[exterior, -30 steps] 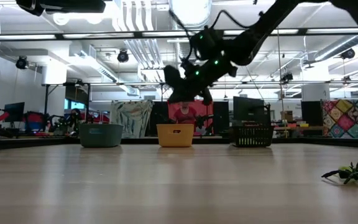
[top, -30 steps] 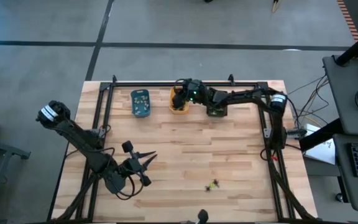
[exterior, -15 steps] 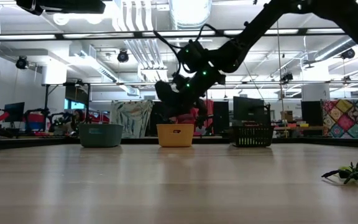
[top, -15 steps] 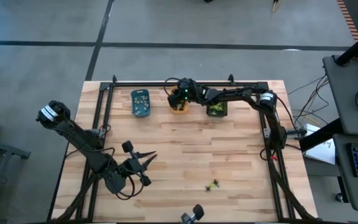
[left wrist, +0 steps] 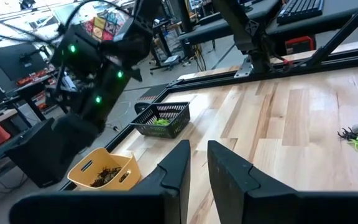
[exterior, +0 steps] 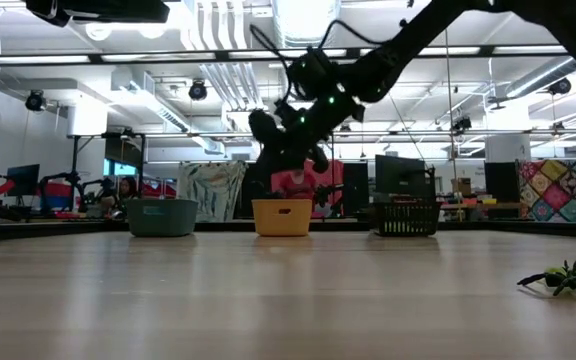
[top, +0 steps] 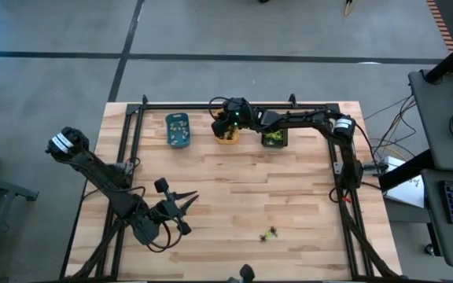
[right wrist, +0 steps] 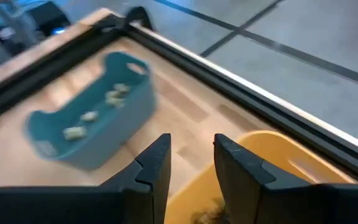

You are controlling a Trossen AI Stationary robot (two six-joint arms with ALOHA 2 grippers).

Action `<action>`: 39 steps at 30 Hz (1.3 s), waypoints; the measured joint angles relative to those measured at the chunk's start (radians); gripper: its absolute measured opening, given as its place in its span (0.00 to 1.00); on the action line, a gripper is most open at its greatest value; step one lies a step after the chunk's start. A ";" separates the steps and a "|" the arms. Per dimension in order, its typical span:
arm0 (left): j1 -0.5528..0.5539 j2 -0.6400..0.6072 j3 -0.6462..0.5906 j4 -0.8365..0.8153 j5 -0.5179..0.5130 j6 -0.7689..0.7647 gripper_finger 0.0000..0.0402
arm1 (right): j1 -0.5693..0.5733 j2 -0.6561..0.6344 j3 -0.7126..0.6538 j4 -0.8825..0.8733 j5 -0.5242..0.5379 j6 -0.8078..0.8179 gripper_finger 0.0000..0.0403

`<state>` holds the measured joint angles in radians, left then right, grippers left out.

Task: Sort Halloween decoration
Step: Put the white skull toy into the blue bin

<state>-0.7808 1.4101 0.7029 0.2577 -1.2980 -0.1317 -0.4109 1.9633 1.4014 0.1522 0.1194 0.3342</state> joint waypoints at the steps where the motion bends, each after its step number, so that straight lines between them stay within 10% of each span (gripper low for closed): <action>1: 0.000 0.000 0.000 0.000 0.000 -0.002 0.10 | 0.005 -0.015 0.000 -0.005 -0.014 -0.005 0.28; 19: 0.004 0.000 0.000 0.001 0.078 -0.073 0.10 | 0.323 -0.355 -0.017 -0.507 -0.075 -0.241 0.23; 39: 0.007 0.000 0.000 0.039 0.152 -0.121 0.10 | 0.839 -0.411 -0.148 -0.686 -0.039 -0.033 0.23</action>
<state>-0.7734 1.4105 0.7025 0.2964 -1.1458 -0.2522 0.4283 1.5524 1.2536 -0.5339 0.0807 0.3015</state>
